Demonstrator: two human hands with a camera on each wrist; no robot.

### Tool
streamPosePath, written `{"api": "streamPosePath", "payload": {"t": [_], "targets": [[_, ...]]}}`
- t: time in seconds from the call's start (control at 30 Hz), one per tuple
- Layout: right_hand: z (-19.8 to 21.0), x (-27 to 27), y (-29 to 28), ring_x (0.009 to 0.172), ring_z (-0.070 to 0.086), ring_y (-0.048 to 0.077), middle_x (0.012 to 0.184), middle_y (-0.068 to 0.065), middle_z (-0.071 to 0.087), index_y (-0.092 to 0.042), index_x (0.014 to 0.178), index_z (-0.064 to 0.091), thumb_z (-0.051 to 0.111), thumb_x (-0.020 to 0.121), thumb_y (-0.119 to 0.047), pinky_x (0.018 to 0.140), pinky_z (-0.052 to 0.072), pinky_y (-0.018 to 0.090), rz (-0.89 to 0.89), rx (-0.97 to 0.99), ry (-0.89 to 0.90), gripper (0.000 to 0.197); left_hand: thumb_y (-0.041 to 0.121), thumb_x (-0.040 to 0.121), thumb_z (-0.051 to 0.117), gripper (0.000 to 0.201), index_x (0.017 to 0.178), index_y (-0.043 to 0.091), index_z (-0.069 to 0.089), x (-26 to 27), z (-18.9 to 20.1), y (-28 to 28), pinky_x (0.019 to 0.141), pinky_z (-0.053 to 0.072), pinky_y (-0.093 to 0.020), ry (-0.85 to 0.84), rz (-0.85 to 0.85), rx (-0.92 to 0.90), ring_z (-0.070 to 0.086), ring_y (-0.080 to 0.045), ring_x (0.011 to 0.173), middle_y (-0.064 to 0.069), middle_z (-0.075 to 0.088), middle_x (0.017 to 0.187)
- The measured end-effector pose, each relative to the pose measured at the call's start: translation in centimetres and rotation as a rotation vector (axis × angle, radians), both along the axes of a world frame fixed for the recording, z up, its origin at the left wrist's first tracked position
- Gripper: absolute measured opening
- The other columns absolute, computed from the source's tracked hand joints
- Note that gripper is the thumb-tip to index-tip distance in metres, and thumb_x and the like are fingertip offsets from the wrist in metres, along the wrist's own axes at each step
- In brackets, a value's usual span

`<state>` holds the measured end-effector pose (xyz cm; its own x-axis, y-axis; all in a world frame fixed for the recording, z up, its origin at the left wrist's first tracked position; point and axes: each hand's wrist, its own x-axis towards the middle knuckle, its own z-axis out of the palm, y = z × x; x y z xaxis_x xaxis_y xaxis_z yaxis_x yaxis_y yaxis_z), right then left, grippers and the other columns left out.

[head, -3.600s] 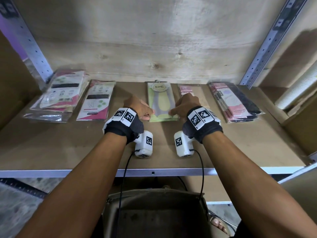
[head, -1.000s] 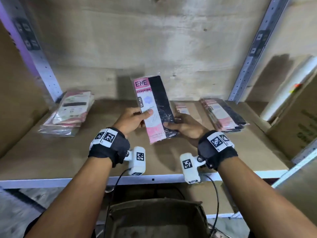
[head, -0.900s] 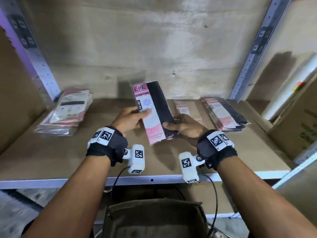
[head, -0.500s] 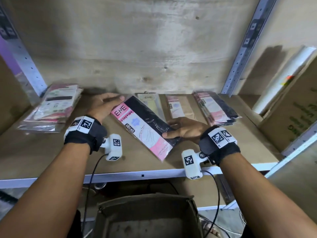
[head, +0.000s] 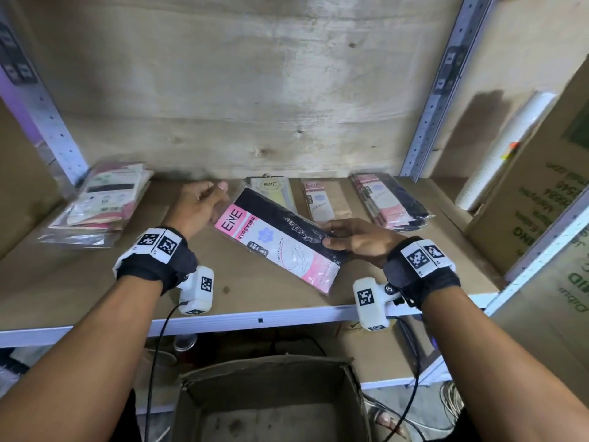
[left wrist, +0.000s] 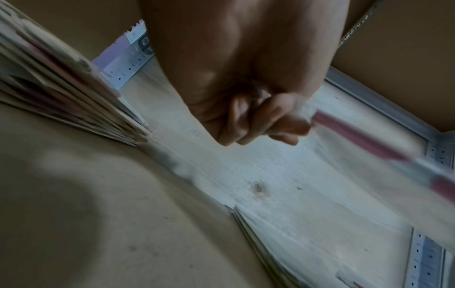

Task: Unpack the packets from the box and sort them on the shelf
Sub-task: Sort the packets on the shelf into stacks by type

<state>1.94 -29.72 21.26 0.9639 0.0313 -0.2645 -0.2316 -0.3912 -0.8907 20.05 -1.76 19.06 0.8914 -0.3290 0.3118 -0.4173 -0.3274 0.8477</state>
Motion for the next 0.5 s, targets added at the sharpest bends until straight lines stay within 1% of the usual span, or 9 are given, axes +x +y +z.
{"api": "streamPosePath", "payload": {"t": [0.07, 0.13, 0.2, 0.23, 0.3, 0.37, 0.4, 0.43, 0.5], "targets": [[-0.1, -0.3, -0.2, 0.107, 0.063, 0.025, 0.126, 0.017, 0.064, -0.010, 0.125, 0.058, 0.057, 0.096, -0.003, 0.095, 0.052, 0.035, 0.000, 0.011, -0.007, 0.030, 0.060, 0.095, 0.045, 0.051, 0.068, 0.019, 0.059, -0.7, 0.4, 0.4, 0.043, 0.038, -0.017, -0.007, 0.065, 0.047, 0.046, -0.003, 0.035, 0.007, 0.055, 0.042], [-0.3, -0.4, -0.4, 0.100, 0.064, 0.027, 0.115, 0.016, 0.067, -0.008, 0.117, 0.061, 0.059, 0.095, -0.002, 0.088, 0.054, 0.036, -0.031, 0.048, -0.004, 0.023, 0.064, 0.095, 0.040, 0.057, 0.066, 0.018, 0.056, -1.1, 0.7, 0.8, 0.051, 0.037, -0.022, -0.029, 0.135, 0.129, 0.051, -0.005, 0.042, 0.007, 0.055, 0.045], [-0.4, -0.5, -0.3, 0.097, 0.063, 0.028, 0.109, 0.015, 0.067, -0.008, 0.110, 0.062, 0.060, 0.094, -0.002, 0.086, 0.054, 0.036, -0.037, 0.067, -0.001, 0.017, 0.064, 0.095, 0.038, 0.059, 0.065, 0.016, 0.054, -1.6, 0.9, 1.0, 0.062, 0.038, -0.028, -0.012, 0.128, 0.153, 0.052, -0.018, 0.054, 0.003, 0.055, 0.054], [-0.3, -0.5, -0.2, 0.098, 0.063, 0.028, 0.110, 0.015, 0.066, -0.008, 0.110, 0.061, 0.060, 0.094, -0.002, 0.088, 0.053, 0.036, -0.030, 0.060, -0.001, 0.017, 0.065, 0.095, 0.037, 0.061, 0.065, 0.014, 0.054, -1.8, 1.1, 1.0, 0.064, 0.037, -0.029, -0.008, 0.128, 0.157, 0.050, -0.020, 0.056, 0.001, 0.054, 0.056], [-0.1, -0.4, 0.0, 0.100, 0.063, 0.027, 0.113, 0.015, 0.066, -0.003, 0.116, 0.060, 0.060, 0.094, -0.003, 0.091, 0.052, 0.038, -0.024, 0.044, -0.002, 0.022, 0.069, 0.094, 0.030, 0.069, 0.069, 0.013, 0.061, -2.4, 1.5, 1.2, 0.063, 0.035, -0.028, -0.023, 0.154, 0.186, 0.054, -0.018, 0.059, 0.000, 0.058, 0.060], [-0.1, -0.3, 0.0, 0.100, 0.062, 0.029, 0.115, 0.017, 0.065, 0.000, 0.120, 0.058, 0.060, 0.094, -0.002, 0.091, 0.052, 0.040, -0.037, 0.051, 0.000, 0.027, 0.071, 0.093, 0.024, 0.075, 0.077, 0.015, 0.070, -3.0, 2.0, 1.2, 0.070, 0.037, -0.029, -0.041, 0.128, 0.208, 0.059, -0.016, 0.067, 0.000, 0.063, 0.069], [-0.2, -0.2, -0.1, 0.101, 0.061, 0.029, 0.116, 0.018, 0.064, 0.000, 0.121, 0.058, 0.060, 0.094, -0.002, 0.091, 0.052, 0.040, -0.043, 0.052, 0.002, 0.027, 0.070, 0.094, 0.025, 0.073, 0.079, 0.016, 0.072, -3.3, 2.2, 1.3, 0.072, 0.038, -0.029, -0.047, 0.103, 0.219, 0.060, -0.012, 0.066, 0.002, 0.062, 0.066], [-0.2, -0.2, -0.1, 0.101, 0.061, 0.029, 0.117, 0.019, 0.064, 0.002, 0.122, 0.057, 0.060, 0.094, -0.001, 0.091, 0.052, 0.041, -0.048, 0.049, 0.003, 0.029, 0.068, 0.094, 0.030, 0.069, 0.078, 0.014, 0.071, -3.6, 2.3, 1.3, 0.068, 0.039, -0.027, -0.055, 0.086, 0.228, 0.057, -0.006, 0.058, 0.005, 0.058, 0.058], [-0.2, -0.3, -0.2, 0.102, 0.060, 0.029, 0.119, 0.020, 0.063, 0.003, 0.127, 0.055, 0.060, 0.094, -0.001, 0.092, 0.052, 0.042, -0.055, 0.040, 0.003, 0.034, 0.060, 0.095, 0.041, 0.062, 0.073, 0.008, 0.067, -3.8, 2.4, 1.3, 0.054, 0.034, -0.022, -0.091, 0.091, 0.247, 0.046, 0.001, 0.041, 0.008, 0.049, 0.045]]}}
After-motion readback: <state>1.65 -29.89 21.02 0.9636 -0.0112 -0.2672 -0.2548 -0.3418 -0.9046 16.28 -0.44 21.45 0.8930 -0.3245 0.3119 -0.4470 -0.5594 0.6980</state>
